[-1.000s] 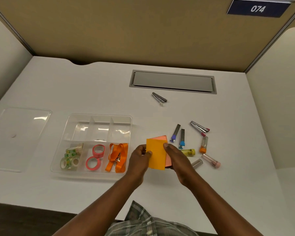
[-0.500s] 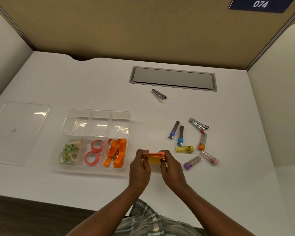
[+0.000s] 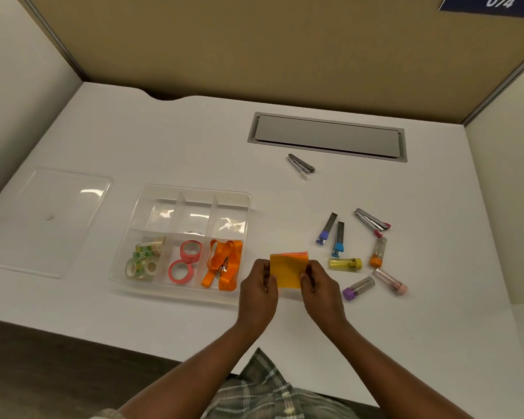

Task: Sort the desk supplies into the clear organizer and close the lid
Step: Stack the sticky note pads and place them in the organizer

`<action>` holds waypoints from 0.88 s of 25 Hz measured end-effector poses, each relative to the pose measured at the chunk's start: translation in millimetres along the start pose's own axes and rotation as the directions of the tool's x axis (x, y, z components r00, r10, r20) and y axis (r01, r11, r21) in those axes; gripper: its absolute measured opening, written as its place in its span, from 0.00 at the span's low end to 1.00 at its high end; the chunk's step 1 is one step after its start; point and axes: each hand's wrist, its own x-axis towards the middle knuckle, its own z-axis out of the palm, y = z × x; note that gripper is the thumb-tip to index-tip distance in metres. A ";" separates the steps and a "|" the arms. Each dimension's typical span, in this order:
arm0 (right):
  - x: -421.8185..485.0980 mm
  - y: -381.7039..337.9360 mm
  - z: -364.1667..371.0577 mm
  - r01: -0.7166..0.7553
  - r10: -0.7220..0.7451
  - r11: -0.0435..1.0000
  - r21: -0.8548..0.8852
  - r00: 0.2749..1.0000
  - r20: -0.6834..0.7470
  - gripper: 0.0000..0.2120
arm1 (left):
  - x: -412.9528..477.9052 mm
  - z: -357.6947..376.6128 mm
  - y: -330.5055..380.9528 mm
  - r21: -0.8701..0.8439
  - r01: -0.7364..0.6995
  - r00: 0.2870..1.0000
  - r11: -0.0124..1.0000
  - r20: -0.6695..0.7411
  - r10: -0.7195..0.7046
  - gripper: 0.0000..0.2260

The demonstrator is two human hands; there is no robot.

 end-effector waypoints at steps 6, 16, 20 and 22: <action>24.4 -40.6 20.2 0.045 -0.049 0.997 0.057 0.996 0.070 0.20 | 55.8 -84.9 4.4 -0.060 0.034 0.970 0.998 -0.237 -0.048 0.06; 19.7 3.7 56.5 0.249 -0.011 0.749 -0.614 0.931 0.364 0.42 | 154.1 -105.7 -16.8 0.210 0.154 0.984 0.965 -0.124 -0.130 0.10; 20.7 2.5 56.7 0.235 -0.009 0.760 -0.606 0.936 0.352 0.42 | 157.4 -98.8 -21.5 0.308 0.101 0.995 0.946 -0.054 -0.089 0.13; 21.2 -2.0 54.9 0.224 0.021 0.762 -0.608 0.929 0.369 0.41 | 152.2 -96.3 -21.8 0.338 0.024 0.999 0.941 -0.036 -0.012 0.15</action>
